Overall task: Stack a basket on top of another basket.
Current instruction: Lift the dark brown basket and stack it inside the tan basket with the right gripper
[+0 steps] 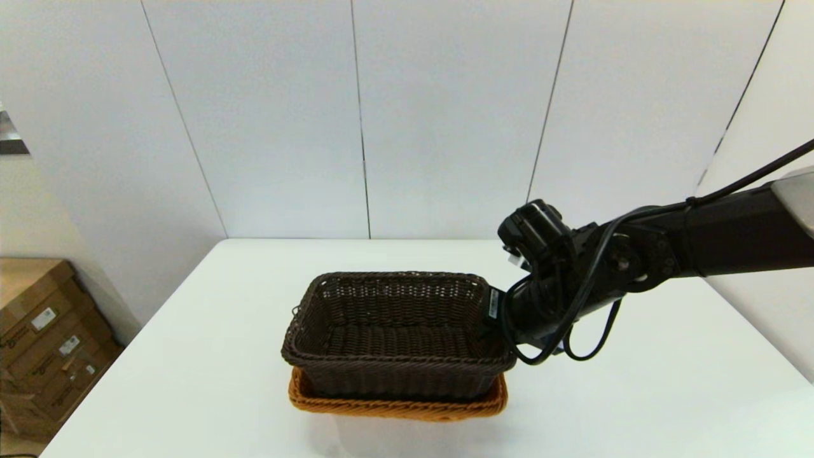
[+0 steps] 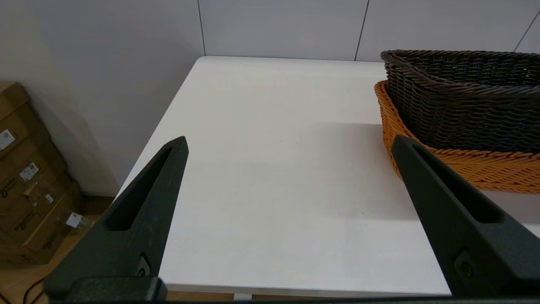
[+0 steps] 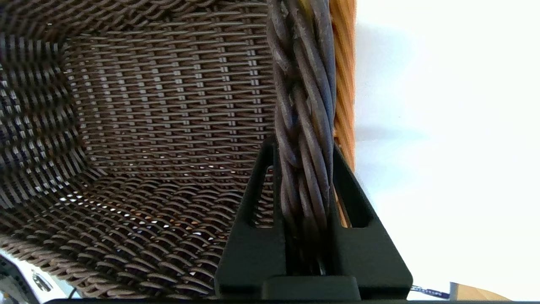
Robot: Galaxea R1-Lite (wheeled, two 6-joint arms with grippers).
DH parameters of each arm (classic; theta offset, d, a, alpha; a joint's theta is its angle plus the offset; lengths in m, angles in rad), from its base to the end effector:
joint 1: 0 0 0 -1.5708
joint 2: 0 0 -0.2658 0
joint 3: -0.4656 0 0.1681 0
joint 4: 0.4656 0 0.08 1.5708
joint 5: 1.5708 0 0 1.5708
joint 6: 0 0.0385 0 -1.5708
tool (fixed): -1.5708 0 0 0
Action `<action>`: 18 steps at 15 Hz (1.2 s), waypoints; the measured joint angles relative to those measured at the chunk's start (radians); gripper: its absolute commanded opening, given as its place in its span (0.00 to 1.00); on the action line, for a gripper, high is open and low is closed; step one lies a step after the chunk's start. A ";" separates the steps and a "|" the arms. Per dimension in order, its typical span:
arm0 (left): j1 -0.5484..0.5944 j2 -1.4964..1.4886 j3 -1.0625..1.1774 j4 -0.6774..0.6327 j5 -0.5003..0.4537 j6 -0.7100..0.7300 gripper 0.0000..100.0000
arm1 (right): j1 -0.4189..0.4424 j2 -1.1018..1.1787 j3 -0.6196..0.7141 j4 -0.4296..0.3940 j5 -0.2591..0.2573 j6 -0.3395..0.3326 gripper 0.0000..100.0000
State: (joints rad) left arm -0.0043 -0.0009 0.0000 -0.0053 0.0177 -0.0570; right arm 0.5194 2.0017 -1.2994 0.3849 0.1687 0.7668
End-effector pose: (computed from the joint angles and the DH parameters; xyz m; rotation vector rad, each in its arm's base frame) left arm 0.0028 0.0007 0.0761 -0.0571 -0.0066 0.0132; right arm 0.2826 0.1691 0.0977 0.4703 1.2535 0.1668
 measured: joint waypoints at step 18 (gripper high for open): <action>0.000 0.000 0.000 0.000 0.001 -0.005 1.00 | -0.016 -0.117 -0.024 0.033 -0.016 -0.070 1.00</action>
State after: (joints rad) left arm -0.0043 -0.0009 0.0000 -0.0053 0.0187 -0.0623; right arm 0.5036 1.8843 -1.3230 0.4181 0.1523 0.6970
